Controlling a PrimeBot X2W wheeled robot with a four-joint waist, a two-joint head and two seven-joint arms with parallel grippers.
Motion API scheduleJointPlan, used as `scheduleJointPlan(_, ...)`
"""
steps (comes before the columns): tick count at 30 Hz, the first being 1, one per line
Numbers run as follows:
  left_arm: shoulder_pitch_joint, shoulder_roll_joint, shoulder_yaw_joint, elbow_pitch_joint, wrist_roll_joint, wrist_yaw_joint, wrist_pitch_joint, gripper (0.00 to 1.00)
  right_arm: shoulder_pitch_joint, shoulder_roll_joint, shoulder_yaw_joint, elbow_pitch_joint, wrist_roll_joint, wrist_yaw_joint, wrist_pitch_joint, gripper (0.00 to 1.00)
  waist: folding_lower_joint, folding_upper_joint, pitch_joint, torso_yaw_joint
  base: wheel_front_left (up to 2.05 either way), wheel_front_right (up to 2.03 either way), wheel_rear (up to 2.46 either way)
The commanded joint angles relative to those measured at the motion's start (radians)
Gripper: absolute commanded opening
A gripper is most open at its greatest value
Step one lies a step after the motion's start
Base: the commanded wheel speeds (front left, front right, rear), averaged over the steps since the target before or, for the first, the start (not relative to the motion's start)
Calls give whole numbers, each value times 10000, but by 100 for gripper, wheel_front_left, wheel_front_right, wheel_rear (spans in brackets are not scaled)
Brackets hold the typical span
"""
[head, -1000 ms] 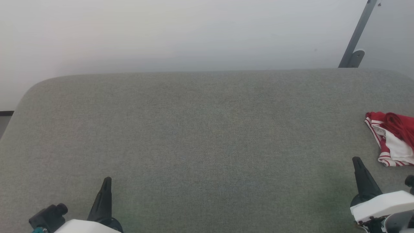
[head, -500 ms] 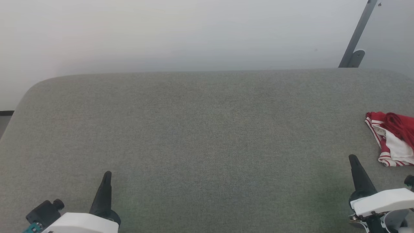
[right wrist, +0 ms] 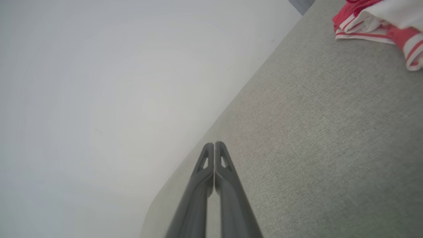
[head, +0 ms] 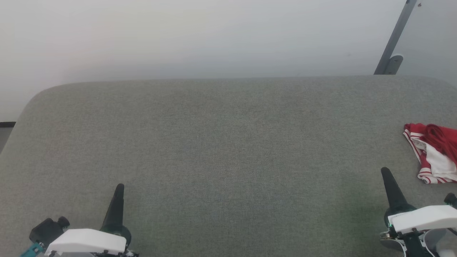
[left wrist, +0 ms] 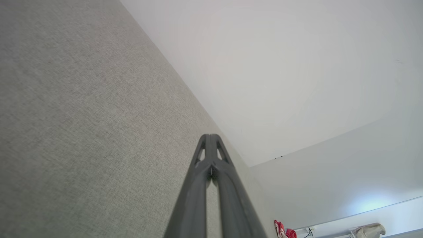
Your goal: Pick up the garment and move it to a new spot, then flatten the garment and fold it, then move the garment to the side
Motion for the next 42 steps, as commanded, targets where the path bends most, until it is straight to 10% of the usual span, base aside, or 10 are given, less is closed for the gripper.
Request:
scheduleJointPlan(1,-296,18,61,-55,-251,-14,95,0,-227,22,-56,-66,249,3,67,0,0,0,1,1,0,0,0)
scheduleJointPlan(42,-967,-288,312,275,-3640,-23,1095,0,-498,772,-371,6,3308,4,906,0,0,0,15,18,0,0,0)
